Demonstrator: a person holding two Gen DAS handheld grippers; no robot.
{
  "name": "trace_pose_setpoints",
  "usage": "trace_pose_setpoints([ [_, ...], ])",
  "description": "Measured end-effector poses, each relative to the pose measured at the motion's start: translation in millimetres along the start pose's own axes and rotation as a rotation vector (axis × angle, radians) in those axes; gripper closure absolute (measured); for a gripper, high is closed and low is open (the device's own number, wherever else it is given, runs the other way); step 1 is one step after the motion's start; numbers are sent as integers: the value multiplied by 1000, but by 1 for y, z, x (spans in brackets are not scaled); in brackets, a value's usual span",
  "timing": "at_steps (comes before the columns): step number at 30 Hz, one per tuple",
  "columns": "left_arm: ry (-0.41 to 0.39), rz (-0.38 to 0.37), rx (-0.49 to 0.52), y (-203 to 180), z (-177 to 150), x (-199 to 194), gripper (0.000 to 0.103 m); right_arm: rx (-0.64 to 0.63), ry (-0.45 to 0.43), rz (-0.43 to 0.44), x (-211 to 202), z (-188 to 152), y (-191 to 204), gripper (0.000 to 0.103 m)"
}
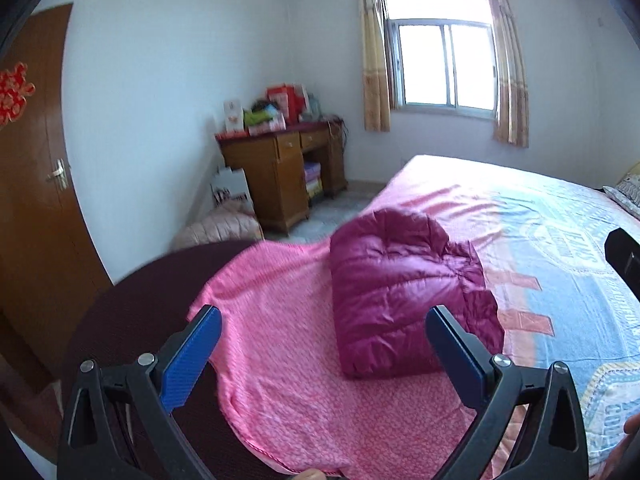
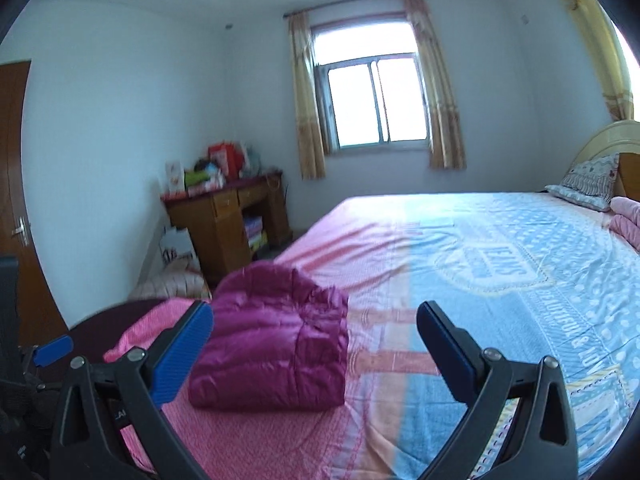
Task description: Fold large clothes
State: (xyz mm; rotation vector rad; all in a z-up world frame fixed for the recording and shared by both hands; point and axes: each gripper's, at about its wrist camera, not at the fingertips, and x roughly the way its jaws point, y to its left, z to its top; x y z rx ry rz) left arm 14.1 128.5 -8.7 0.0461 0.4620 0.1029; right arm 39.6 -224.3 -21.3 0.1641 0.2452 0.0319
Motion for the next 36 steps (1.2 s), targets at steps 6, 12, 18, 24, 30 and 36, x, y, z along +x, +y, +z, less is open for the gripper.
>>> trace_pose_setpoints([
  [6,-32,16,-14,0,3,-7,1,22,-22,-1,-1,2,-7,0],
  [12,-11,17,-1,-6,-1,-2,1,27,-19,2,-2,-1,-9,0],
  [18,-8,21,7,-9,-2,-1,1,19,-9,3,-2,-3,-6,0],
  [24,-14,17,2,-10,-3,-2,1,13,-5,2,-2,-3,-3,0],
  [30,-15,14,3,-11,-3,-2,1,22,3,1,1,-4,-4,0],
  [36,-14,11,5,-11,-3,-3,1,20,1,1,1,-5,-4,0],
])
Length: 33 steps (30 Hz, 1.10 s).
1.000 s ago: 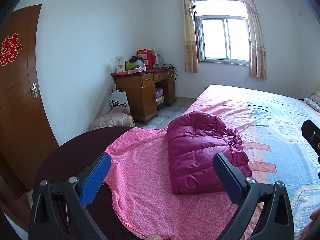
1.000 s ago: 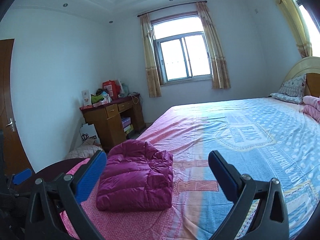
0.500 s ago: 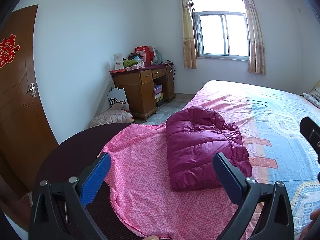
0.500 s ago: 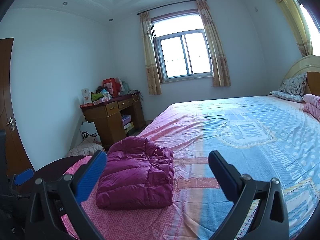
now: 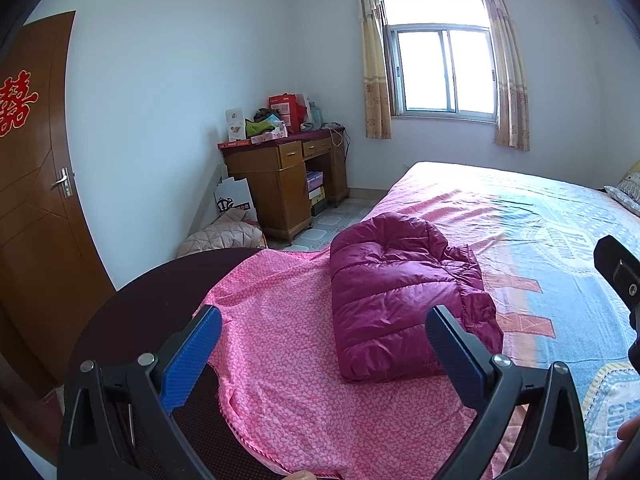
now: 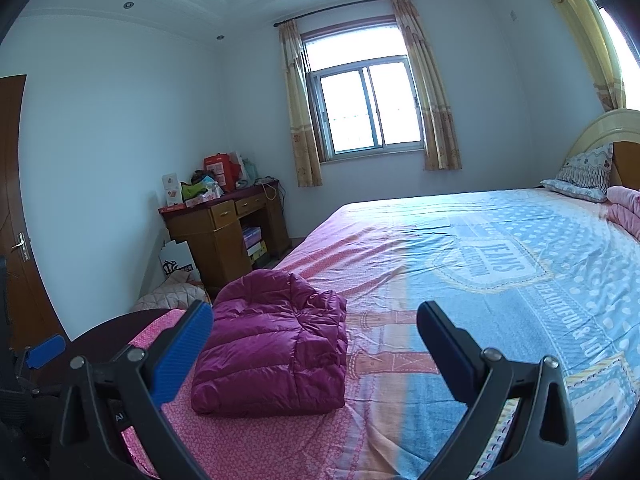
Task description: Fold large clothes
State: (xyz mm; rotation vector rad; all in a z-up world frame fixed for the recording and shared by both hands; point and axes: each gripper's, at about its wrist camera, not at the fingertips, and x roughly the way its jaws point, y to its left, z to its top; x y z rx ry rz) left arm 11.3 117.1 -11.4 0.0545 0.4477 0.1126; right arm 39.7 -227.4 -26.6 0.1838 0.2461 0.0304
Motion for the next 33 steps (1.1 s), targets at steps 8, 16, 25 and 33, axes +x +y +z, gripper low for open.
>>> trace_pose_setpoints([
  [8,0,-1,4,-2,0,0,1,3,6,2,0,0,-1,0],
  [16,4,-2,7,-2,-2,0,1,6,10,6,2,-1,-4,0],
  [25,5,-2,8,-3,-2,1,1,12,18,6,3,-1,-3,0],
  [33,9,-5,7,-2,-2,2,1,21,28,7,5,-2,-4,0],
])
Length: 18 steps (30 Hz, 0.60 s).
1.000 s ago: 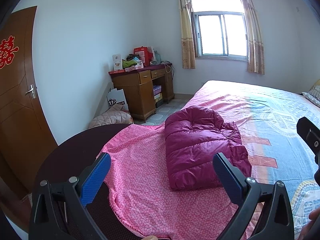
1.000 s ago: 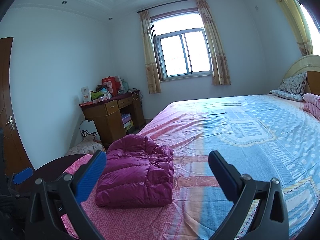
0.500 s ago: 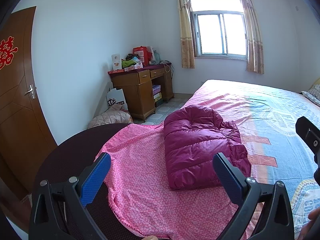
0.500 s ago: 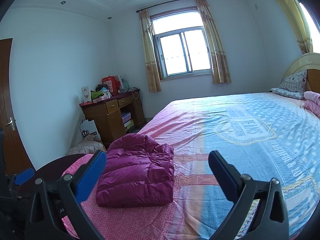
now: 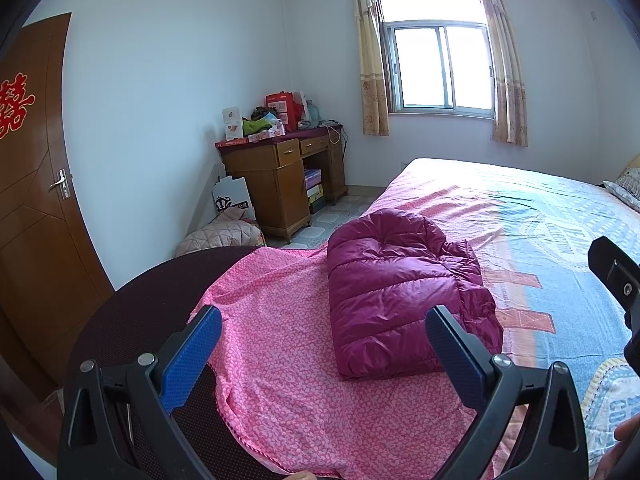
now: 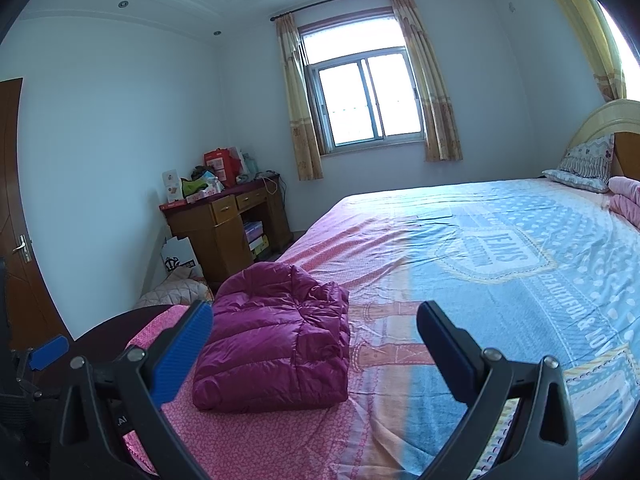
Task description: Fold large clothes
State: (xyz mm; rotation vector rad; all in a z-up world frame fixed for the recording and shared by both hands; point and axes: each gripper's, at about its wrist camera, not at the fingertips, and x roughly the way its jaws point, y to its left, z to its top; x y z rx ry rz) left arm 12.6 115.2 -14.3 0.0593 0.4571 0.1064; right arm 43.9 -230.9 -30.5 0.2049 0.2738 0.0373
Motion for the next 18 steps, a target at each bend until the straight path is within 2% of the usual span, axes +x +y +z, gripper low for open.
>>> trace_pose_setpoints([
  [18,9,15,-2,0,2,5,1,-2,1,1,2,0,-1,0],
])
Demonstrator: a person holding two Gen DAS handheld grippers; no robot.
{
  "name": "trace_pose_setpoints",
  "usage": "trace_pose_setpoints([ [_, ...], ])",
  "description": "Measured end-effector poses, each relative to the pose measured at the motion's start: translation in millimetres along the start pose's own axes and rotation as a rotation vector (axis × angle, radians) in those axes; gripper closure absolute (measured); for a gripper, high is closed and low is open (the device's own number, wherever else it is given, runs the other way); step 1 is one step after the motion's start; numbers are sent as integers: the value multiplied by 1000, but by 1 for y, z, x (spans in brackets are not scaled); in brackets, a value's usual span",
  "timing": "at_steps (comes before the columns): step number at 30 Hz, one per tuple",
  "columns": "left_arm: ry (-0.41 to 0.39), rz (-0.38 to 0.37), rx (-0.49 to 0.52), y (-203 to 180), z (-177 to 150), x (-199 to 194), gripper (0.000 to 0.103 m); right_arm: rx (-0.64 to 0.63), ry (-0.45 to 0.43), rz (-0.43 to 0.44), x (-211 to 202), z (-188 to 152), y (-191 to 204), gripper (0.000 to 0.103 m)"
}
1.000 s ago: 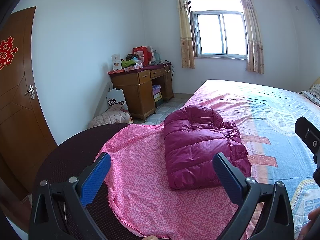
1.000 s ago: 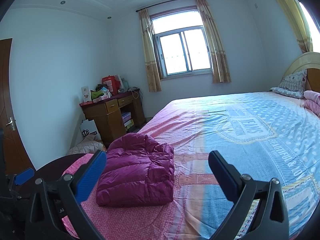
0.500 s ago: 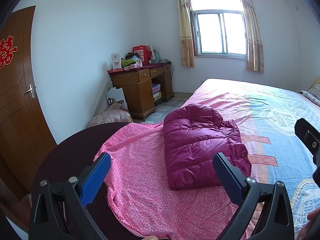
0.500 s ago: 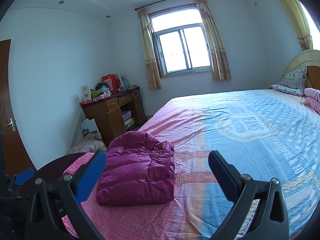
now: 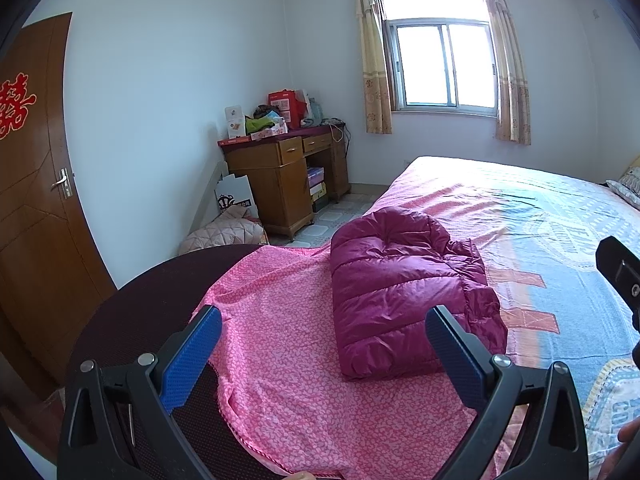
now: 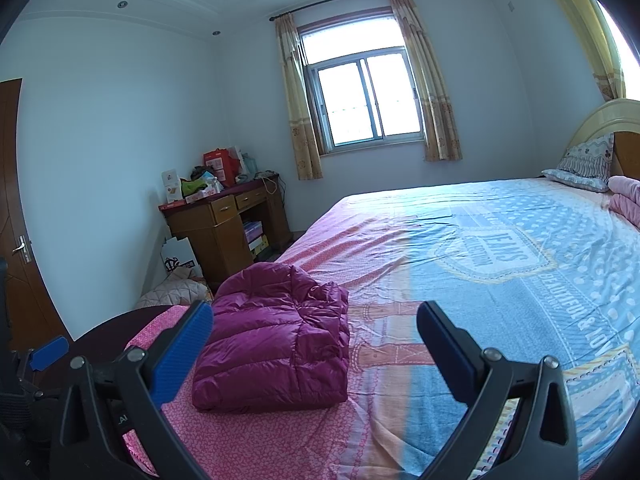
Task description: Fold large clothes
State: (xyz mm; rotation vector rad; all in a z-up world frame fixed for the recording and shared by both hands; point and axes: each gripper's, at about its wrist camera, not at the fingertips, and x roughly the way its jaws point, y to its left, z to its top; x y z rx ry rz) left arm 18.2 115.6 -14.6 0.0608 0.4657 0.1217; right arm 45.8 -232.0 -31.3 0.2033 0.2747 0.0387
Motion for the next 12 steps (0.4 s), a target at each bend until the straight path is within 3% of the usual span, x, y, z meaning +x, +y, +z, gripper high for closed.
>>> trace_pose_setpoints([
  [12,39,-12,-9,6,-5,18,1,4,11,0,2,0,1,0],
])
